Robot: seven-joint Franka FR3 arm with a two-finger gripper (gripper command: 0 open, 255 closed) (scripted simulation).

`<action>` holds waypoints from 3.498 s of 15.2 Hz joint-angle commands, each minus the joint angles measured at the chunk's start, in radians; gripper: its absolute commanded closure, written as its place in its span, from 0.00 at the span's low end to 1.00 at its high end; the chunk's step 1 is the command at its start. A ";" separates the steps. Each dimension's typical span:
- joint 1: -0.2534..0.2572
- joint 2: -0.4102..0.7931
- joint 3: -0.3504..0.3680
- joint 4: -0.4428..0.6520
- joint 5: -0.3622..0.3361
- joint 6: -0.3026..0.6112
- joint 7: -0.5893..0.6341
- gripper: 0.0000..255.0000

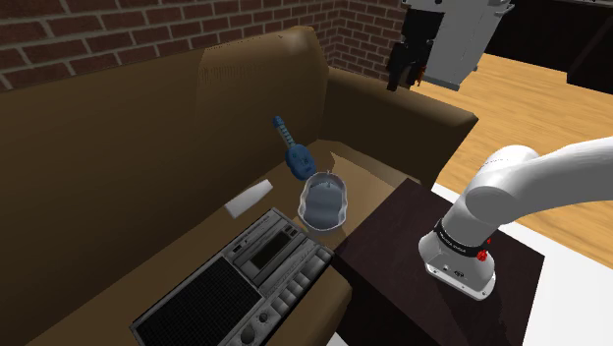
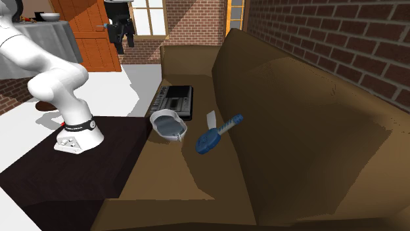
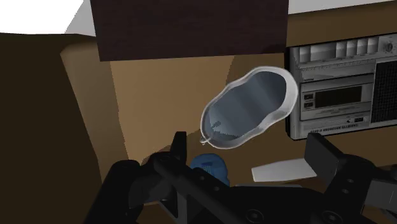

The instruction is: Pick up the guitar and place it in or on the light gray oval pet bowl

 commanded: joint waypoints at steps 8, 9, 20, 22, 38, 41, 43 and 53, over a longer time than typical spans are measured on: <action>0.004 0.002 0.007 -0.234 0.004 0.357 -0.042 0.00; 0.005 0.012 0.008 -0.261 0.005 0.411 -0.048 0.00; 0.034 0.291 0.006 -0.421 0.045 1.041 -0.130 0.00; 0.046 0.372 0.000 -0.420 0.061 1.156 -0.153 0.00; -0.199 1.130 0.406 0.015 0.947 1.812 -1.072 0.00; -0.298 1.248 0.519 0.098 0.919 1.891 -1.117 0.00; -0.290 1.282 0.513 0.123 0.905 1.901 -1.114 0.00; -0.268 1.358 0.495 0.187 0.885 1.917 -1.116 0.00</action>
